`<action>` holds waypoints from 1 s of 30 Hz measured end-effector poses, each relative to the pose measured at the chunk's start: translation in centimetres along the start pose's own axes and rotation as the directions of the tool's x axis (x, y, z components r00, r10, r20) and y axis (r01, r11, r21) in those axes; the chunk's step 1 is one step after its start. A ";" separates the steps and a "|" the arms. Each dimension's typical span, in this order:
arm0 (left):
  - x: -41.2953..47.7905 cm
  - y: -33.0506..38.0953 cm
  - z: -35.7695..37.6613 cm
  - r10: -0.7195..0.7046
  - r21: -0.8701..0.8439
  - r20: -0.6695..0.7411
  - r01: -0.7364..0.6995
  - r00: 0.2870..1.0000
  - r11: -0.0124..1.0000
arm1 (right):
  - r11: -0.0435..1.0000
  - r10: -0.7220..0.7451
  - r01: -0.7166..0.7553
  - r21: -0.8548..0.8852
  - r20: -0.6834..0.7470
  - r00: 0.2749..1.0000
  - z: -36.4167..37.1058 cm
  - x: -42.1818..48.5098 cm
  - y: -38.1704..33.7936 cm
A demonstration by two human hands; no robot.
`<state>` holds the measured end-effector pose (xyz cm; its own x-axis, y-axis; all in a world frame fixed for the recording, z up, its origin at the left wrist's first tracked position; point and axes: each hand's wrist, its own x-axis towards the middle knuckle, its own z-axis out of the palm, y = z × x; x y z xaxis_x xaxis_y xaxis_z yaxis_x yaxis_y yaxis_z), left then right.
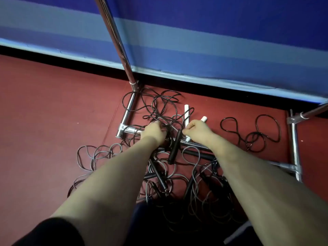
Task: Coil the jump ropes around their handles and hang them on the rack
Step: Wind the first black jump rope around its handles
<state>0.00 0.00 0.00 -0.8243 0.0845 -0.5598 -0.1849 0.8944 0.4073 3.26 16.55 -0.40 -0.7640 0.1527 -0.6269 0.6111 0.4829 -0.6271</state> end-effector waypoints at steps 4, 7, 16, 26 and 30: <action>-0.3 -1.4 0.9 -0.046 0.068 0.045 0.043 0.998 0.997 | 0.999 0.047 -0.046 0.017 -0.116 0.992 2.3 0.5 0.4; -0.4 -1.7 1.0 -0.049 0.095 0.081 0.042 0.995 0.995 | 0.994 0.109 -0.106 0.025 -0.133 0.985 3.3 0.7 0.5; -0.5 -2.7 1.0 -0.076 0.157 0.121 0.056 0.990 0.986 | 0.987 0.152 -0.161 -0.026 -0.204 0.967 4.6 1.1 0.2; -1.5 -2.1 -0.4 -0.023 0.114 0.162 0.004 0.986 0.994 | 0.982 0.122 -0.069 0.175 -0.313 0.942 2.5 -0.8 -0.6; -2.6 -2.0 -1.9 -0.016 0.109 0.140 0.001 0.990 0.994 | 0.979 0.062 0.007 0.203 -0.331 0.942 0.8 -2.5 -1.5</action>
<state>1.50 -2.80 2.02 -0.7383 0.1309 -0.6617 -0.1258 0.9371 0.3257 4.47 14.77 1.77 -0.7502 0.4592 -0.4757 0.6348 0.2990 -0.7125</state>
